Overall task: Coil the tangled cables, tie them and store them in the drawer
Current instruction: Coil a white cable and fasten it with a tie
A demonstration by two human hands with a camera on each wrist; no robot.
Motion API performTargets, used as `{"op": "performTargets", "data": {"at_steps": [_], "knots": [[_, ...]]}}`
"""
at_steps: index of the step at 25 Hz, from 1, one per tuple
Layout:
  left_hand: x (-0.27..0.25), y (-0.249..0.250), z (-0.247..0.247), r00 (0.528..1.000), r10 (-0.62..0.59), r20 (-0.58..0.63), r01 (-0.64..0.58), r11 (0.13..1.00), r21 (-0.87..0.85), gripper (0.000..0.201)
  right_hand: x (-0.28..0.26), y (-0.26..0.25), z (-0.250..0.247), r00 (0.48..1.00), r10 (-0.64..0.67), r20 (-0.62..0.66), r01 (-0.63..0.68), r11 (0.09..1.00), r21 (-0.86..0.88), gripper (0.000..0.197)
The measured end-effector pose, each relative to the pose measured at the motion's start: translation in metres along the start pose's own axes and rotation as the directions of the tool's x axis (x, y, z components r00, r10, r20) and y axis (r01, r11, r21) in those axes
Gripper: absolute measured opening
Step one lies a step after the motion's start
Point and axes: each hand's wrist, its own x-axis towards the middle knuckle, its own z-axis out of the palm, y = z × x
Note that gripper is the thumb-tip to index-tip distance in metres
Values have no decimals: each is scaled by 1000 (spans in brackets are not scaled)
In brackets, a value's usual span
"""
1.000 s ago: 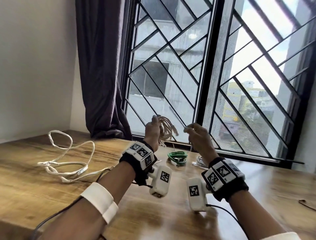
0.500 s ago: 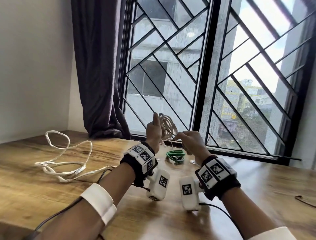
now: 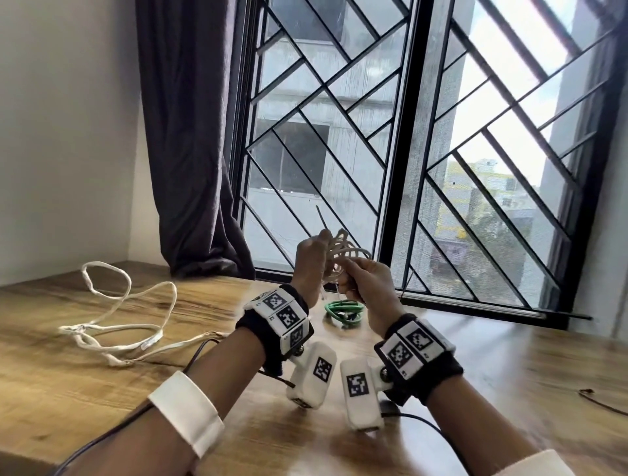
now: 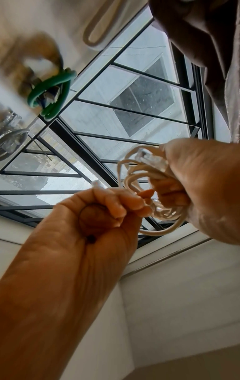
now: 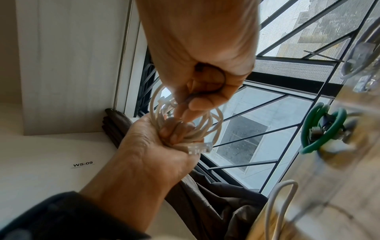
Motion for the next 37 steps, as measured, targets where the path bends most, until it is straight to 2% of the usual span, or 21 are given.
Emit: {"op": "performTargets", "data": {"at_steps": [2,6,10,13,14,16,17,18,19,20,21,22,23,24,27,29,31,33,34,35,37], "knots": [[0,1,-1,999,-10,31,10,1000,-3,30,0,0,0,1000,0,2,0,1000,2,13],[-1,3,1,998,59,33,-59,998,-2,23,0,-1,0,1000,2,11,-2,999,-39,15],[9,6,-7,981,126,-149,-120,991,51,27,-5,-10,2,990,0,142,8,998,-57,7],[29,11,-20,942,196,-274,-161,976,143,27,-7,-18,0,973,-94,210,92,996,21,7],[36,12,-25,930,235,-284,-183,963,196,27,-7,-20,-2,968,-137,209,125,990,67,6],[40,15,-29,921,316,-230,-229,914,336,27,-6,-24,-7,966,-193,174,166,973,158,6],[38,15,-29,914,370,-170,-261,852,454,27,-5,-24,-8,968,-202,148,175,969,176,7],[36,14,-29,888,452,-84,-308,720,622,27,-3,-25,-10,973,-204,112,183,968,171,9],[32,12,-28,833,552,30,-360,500,787,26,-2,-24,-12,977,-198,73,184,969,162,11],[28,10,-27,745,645,168,-414,251,875,25,0,-24,-15,983,-179,35,171,970,170,13],[26,7,-27,654,694,303,-460,46,887,24,2,-23,-18,990,-143,6,139,969,202,14],[25,5,-28,591,700,402,-484,-92,870,24,5,-23,-21,996,-93,-7,92,964,248,15],[26,4,-29,562,680,472,-496,-180,849,24,7,-22,-24,999,-36,-8,36,955,294,16],[28,2,-29,553,655,515,-497,-237,835,25,9,-22,-27,1000,26,0,-25,941,338,17],[26,-2,-26,553,557,619,-515,-356,780,27,12,-24,-33,981,188,50,-190,870,455,22],[20,-2,-23,566,474,674,-546,-397,738,29,12,-27,-38,967,247,63,-248,855,456,22],[18,-1,-22,557,443,702,-539,-450,712,28,11,-29,-41,964,257,68,-264,896,357,19],[17,0,-24,542,448,711,-539,-464,703,24,9,-25,-40,966,242,96,-257,941,218,12],[16,2,-24,550,444,708,-537,-461,707,22,8,-22,-38,967,230,112,-247,955,166,10],[16,2,-23,611,408,678,-524,-433,733,24,8,-19,-35,969,215,120,-231,963,138,8],[15,1,-22,769,331,546,-477,-271,836,32,9,-13,-32,983,160,95,-171,976,134,6]]}}
